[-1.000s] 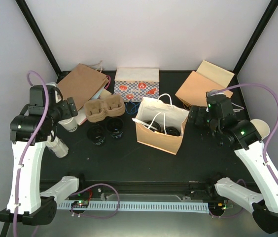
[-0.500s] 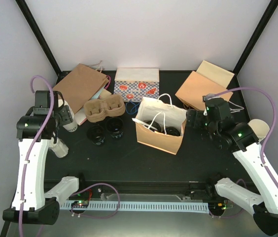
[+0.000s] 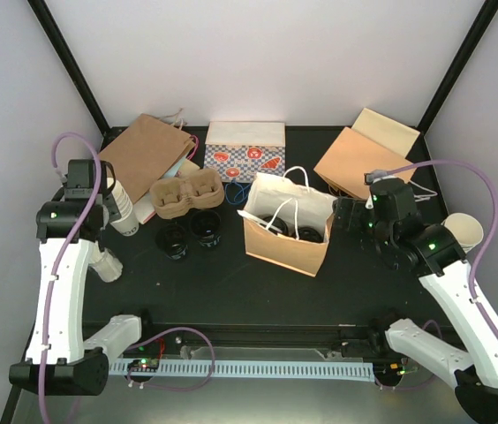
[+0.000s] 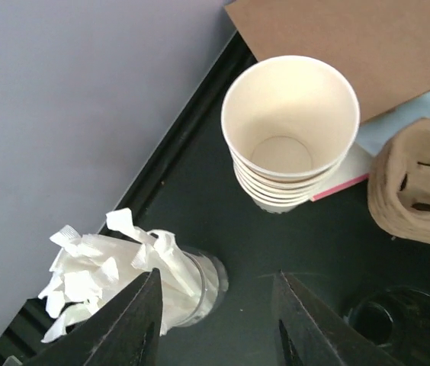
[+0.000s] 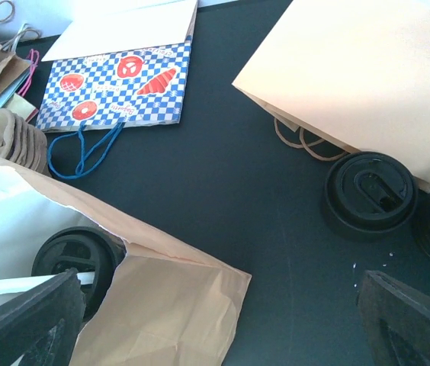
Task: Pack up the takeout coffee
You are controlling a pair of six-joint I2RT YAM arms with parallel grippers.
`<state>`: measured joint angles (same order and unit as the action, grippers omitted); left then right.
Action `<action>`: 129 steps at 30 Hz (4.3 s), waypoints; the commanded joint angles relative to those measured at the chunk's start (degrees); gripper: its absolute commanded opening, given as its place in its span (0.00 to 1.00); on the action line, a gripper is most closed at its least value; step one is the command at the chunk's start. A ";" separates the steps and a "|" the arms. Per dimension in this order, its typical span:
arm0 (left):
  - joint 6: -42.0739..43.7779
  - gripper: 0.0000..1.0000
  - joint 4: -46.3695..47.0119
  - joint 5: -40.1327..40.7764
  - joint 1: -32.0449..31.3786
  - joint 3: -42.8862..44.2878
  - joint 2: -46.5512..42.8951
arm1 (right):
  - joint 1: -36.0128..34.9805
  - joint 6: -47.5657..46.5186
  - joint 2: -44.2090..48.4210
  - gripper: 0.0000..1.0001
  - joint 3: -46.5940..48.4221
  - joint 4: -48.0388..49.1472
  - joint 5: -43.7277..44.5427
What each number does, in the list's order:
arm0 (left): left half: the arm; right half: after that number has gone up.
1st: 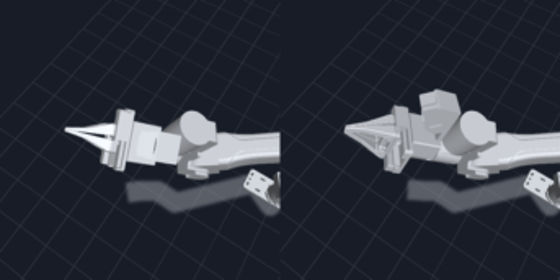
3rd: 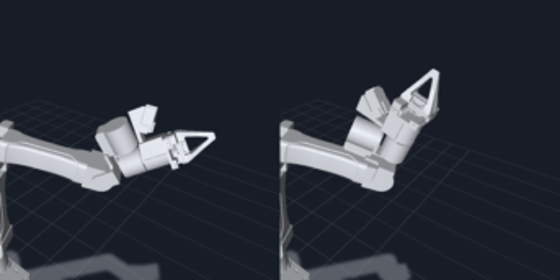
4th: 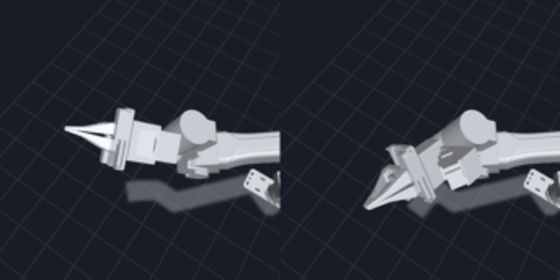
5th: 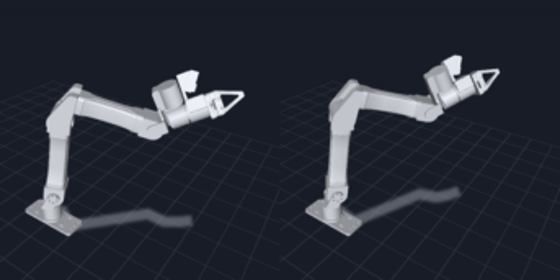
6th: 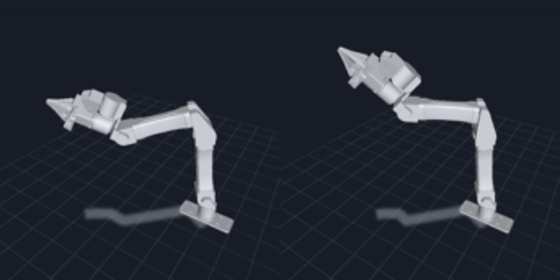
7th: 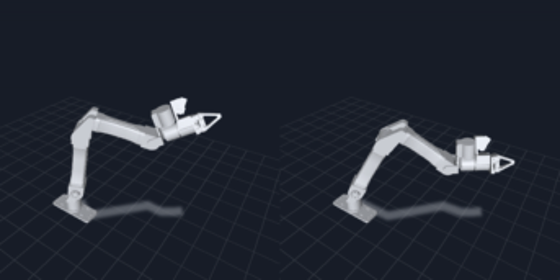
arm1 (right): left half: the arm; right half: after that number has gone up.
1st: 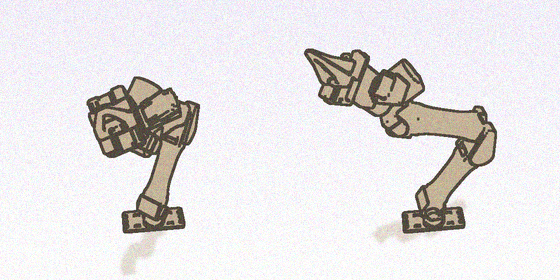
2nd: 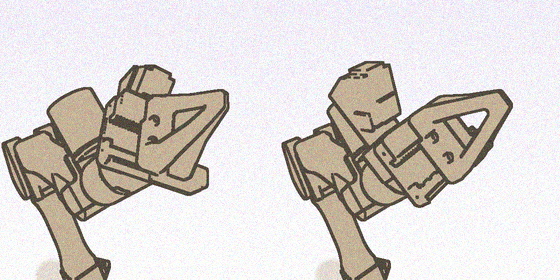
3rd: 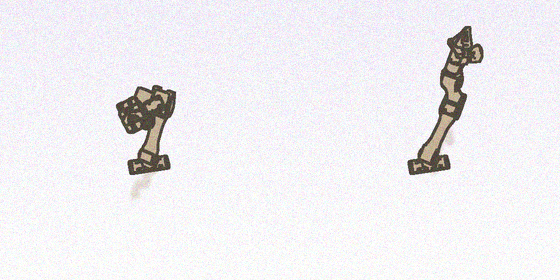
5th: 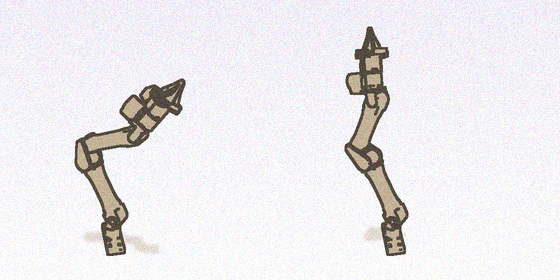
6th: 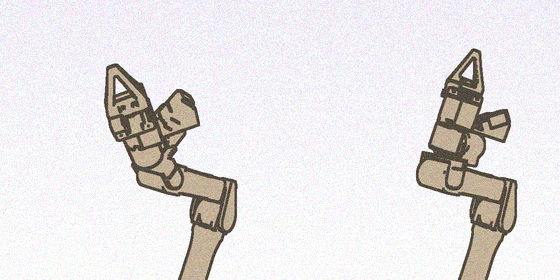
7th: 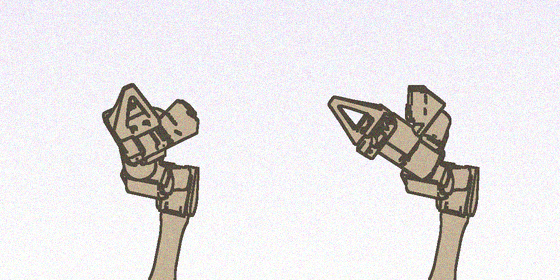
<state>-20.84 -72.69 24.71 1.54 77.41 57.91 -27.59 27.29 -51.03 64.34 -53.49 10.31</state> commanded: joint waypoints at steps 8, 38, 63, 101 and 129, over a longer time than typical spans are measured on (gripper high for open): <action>-3.33 0.45 6.21 4.79 4.67 -2.54 3.42 | 0.25 -0.31 1.63 1.00 -0.86 1.03 -0.08; -4.94 0.02 8.16 5.12 9.56 -4.73 7.62 | 0.26 -0.49 1.98 1.00 -1.98 1.04 0.38; 0.37 0.02 0.40 -3.70 9.60 13.46 0.42 | 0.26 -0.49 1.37 1.00 -2.01 1.16 -0.35; -6.82 0.02 48.25 -70.45 9.54 -2.80 -17.29 | 0.20 -0.66 1.23 1.00 -1.49 1.12 -0.20; -11.47 0.02 79.27 -67.06 -21.13 -7.07 -3.91 | 0.25 -0.46 2.67 1.00 0.12 -0.49 0.95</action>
<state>-38.00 5.67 -47.97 -15.94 68.01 51.22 -27.59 27.11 -49.52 62.67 -52.95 10.07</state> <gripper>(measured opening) 0.019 1.000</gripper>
